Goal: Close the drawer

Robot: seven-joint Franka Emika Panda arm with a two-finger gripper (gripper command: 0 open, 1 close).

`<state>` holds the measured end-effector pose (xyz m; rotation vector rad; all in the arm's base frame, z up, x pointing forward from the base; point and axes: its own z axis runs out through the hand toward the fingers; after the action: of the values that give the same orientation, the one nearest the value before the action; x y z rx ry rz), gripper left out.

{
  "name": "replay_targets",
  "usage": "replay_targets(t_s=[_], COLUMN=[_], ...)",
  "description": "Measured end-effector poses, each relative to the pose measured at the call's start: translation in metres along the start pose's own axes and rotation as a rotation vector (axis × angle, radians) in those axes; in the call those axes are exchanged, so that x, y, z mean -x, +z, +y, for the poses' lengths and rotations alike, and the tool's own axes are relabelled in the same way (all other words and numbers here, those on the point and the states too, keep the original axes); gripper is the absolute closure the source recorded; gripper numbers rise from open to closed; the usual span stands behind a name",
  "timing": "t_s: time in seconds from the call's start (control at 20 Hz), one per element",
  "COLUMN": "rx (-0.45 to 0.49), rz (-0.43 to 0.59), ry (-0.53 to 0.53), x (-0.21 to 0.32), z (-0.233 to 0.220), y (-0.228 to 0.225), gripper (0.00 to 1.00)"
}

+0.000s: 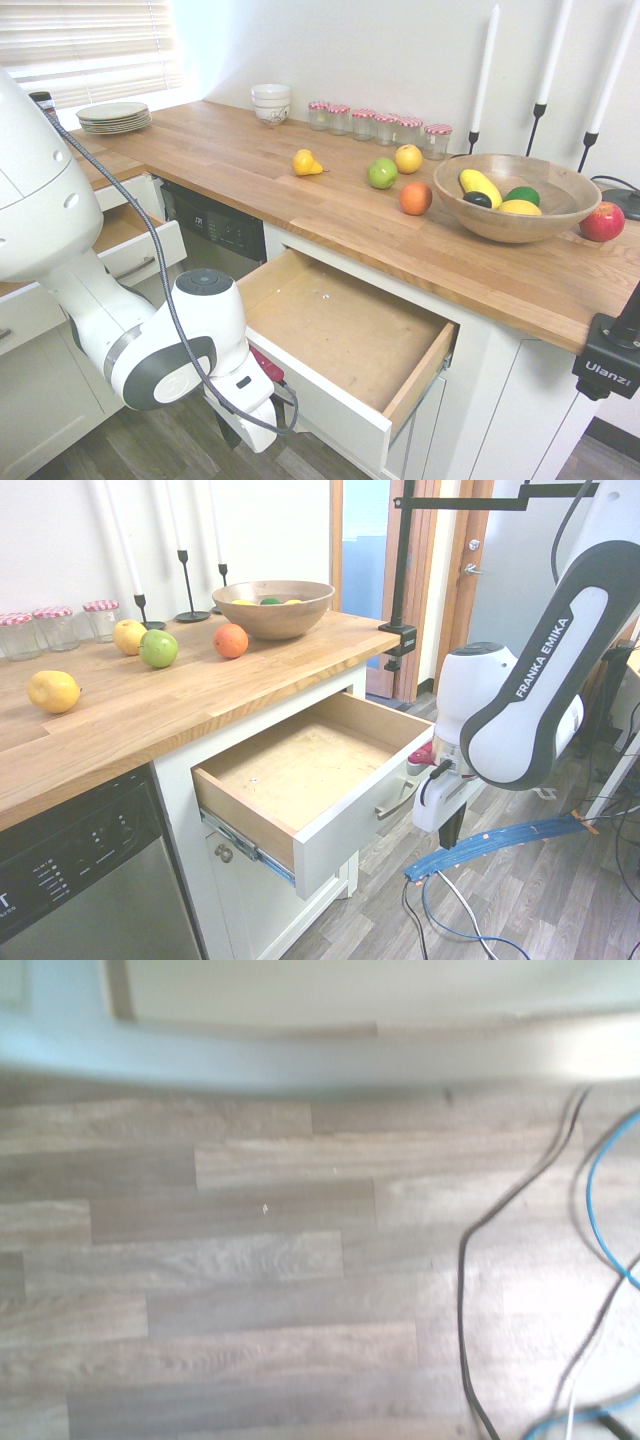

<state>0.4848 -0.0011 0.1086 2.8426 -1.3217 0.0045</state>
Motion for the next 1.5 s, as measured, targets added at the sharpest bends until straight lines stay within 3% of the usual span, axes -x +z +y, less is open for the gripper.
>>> replay_targets(t_s=[0.9,1.5], rx=[-0.143,-0.223], rz=[0.102,0.174], ry=[0.041,0.050], x=[-0.036,-0.093], z=[-0.055,-0.113], y=[-0.011,-0.026], gripper=[1.00,1.00])
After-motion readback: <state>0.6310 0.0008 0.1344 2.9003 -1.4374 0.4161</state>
